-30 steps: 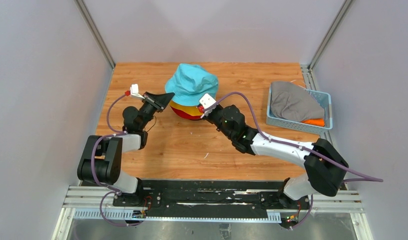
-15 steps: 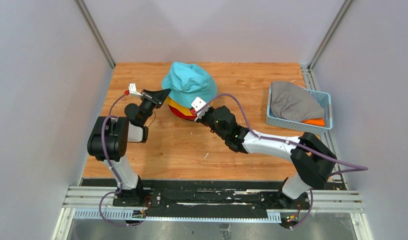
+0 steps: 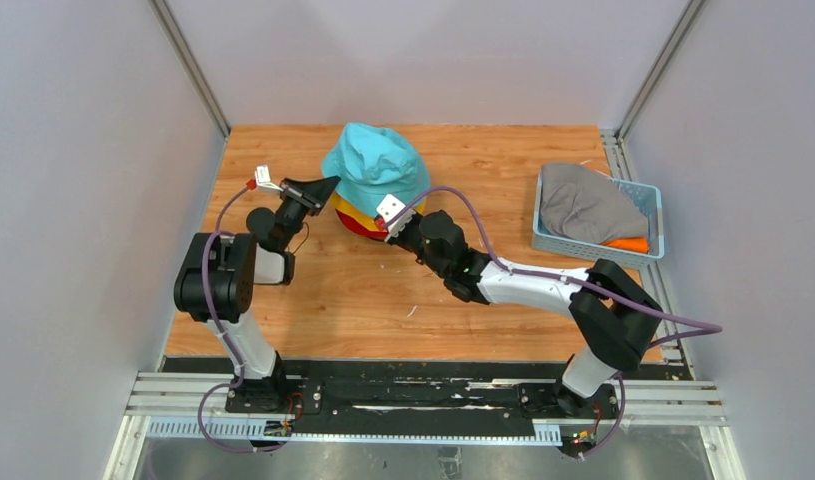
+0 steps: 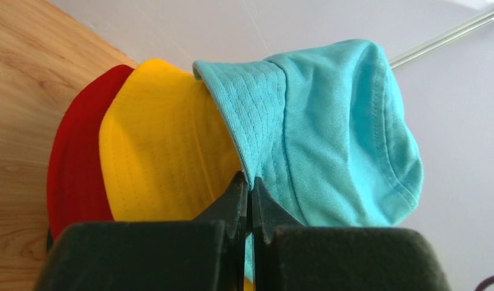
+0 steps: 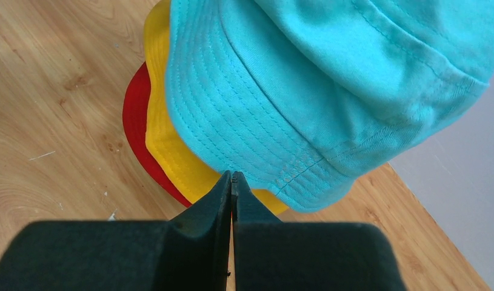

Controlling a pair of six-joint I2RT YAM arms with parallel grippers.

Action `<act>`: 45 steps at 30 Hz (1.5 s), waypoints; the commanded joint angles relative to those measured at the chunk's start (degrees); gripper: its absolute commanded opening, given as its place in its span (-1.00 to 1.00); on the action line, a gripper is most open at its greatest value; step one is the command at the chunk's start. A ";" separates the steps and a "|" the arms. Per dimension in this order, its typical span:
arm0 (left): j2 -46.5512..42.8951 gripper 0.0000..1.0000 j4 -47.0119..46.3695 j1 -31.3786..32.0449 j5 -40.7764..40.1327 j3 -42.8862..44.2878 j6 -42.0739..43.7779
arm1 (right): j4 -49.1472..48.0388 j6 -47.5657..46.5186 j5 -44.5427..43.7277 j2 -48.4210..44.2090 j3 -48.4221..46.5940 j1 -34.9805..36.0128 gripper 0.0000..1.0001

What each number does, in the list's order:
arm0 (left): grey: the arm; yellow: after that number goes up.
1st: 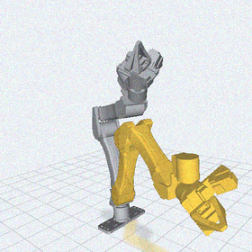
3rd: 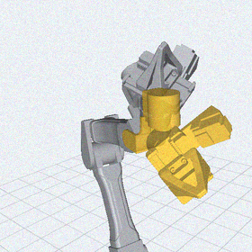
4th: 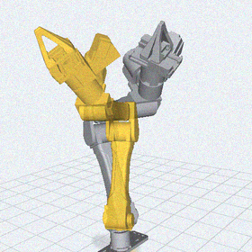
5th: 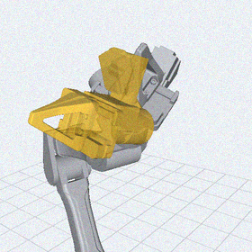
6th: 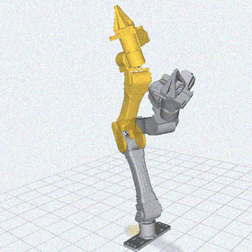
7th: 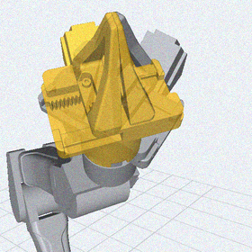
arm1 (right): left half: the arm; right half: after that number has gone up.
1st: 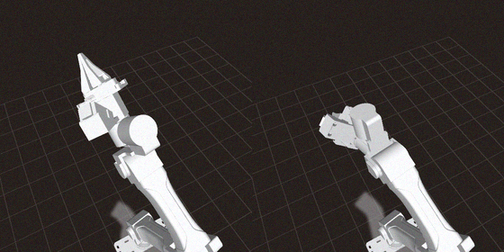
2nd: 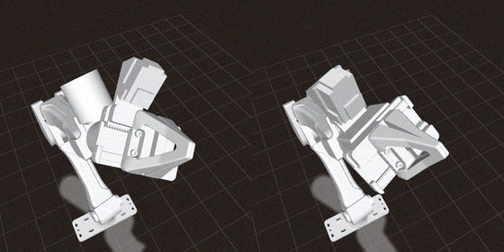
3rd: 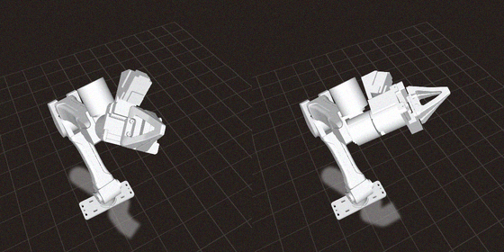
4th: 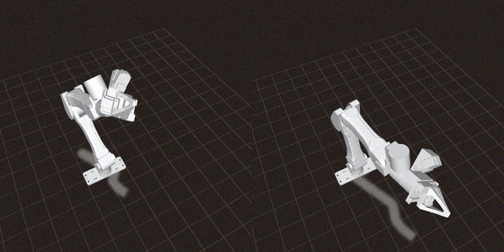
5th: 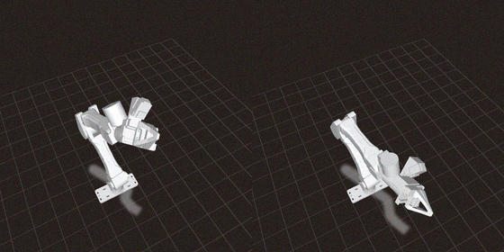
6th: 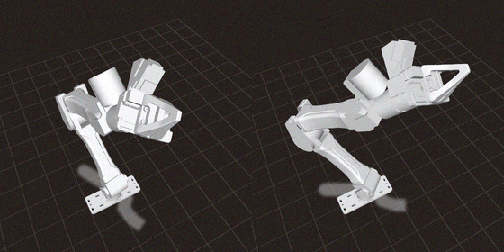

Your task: Stack the hats

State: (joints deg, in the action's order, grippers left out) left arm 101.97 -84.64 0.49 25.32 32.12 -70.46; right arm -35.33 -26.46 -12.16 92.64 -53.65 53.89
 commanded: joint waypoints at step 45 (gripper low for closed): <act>-51.66 -0.16 86.55 3.85 -14.95 12.29 42.33 | 51.44 37.36 -14.06 -9.26 -16.27 -45.12 0.36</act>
State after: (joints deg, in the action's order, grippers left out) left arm 49.17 -4.16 3.18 10.63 40.95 -32.64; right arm 11.62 3.18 -30.55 82.48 -71.53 13.19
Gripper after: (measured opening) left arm 0.403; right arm 0.684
